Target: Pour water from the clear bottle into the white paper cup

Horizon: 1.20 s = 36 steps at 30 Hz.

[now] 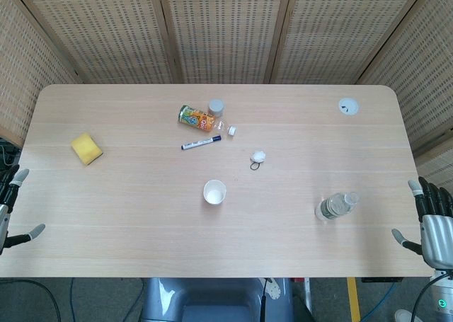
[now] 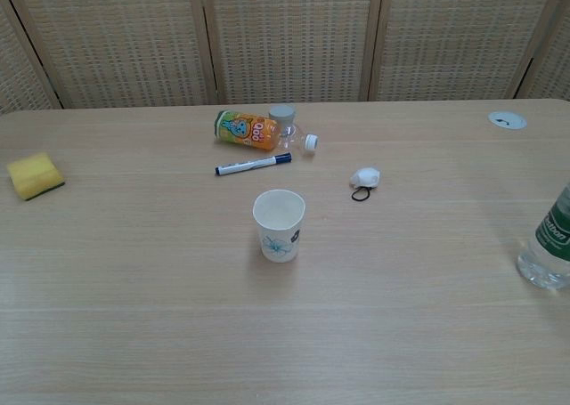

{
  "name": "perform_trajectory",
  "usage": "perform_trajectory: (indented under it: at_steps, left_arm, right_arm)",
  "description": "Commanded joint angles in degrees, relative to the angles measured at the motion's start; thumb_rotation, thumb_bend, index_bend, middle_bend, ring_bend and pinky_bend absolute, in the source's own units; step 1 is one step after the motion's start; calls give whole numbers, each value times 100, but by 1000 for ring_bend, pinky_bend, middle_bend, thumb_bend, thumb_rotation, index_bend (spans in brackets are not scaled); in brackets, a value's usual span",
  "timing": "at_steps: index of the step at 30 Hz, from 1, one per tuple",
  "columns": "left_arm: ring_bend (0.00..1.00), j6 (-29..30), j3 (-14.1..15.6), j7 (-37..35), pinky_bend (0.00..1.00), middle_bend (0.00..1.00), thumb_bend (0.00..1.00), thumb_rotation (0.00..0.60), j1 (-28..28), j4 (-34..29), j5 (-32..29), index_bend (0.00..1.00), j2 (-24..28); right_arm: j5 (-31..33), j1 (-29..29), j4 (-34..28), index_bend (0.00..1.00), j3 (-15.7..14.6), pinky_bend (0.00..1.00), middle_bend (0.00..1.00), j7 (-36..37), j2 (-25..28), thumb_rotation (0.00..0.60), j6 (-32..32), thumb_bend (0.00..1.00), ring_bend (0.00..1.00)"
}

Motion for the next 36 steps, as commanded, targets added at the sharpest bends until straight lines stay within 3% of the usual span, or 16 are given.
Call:
perform_trajectory:
  at_steps: [1,5,8,13,18,21,27,36]
  left_arm:
    - [0,9,-5,-24,0,0,0,600,3,19,3,0,0]
    - [0,20,-25,-51,0,0,0,600,5,30,-18,0,1]
    - [0,9,-32,-71,0,0,0,600,0,30,-30,0,12]
    - [0,-33,-58,-206,0,0,0,600,-19,36,-67,0,58]
    - [0,-29,-54,-281,0,0,0,600,-11,30,-49,0,95]
    - [0,9,-52,-299,0,0,0,600,7,17,-26,0,102]
    - [0,-33,-70,-235,0,0,0,600,-17,26,-74,0,76]
    - [0,-175,-136,-218,0,0,0,600,-90,81,-257,0,55]
  right_arm:
    - [-9,13,-5,0,-16,0,0,-27,1,600,-35,0,0]
    - [-24,65,19,0,-68,0,0,80,32,600,-207,0,0]
    - [-10,160,122,0,-115,0,0,589,116,600,-520,0,0]
    - [323,446,1135,0,-157,0,0,2307,139,600,-1623,0,0]
    - [-171,786,2176,0,-494,0,0,4038,-60,600,-2471,0,0]
    - [-527,964,2583,0,-671,0,0,4941,-229,600,-2661,0,0]
    - [-1012,1300,3351,0,-800,0,0,5674,-819,600,-2603,0,0]
    - [-922,1942,3802,0,-665,0,0,6420,-1629,600,-3113,0,0]
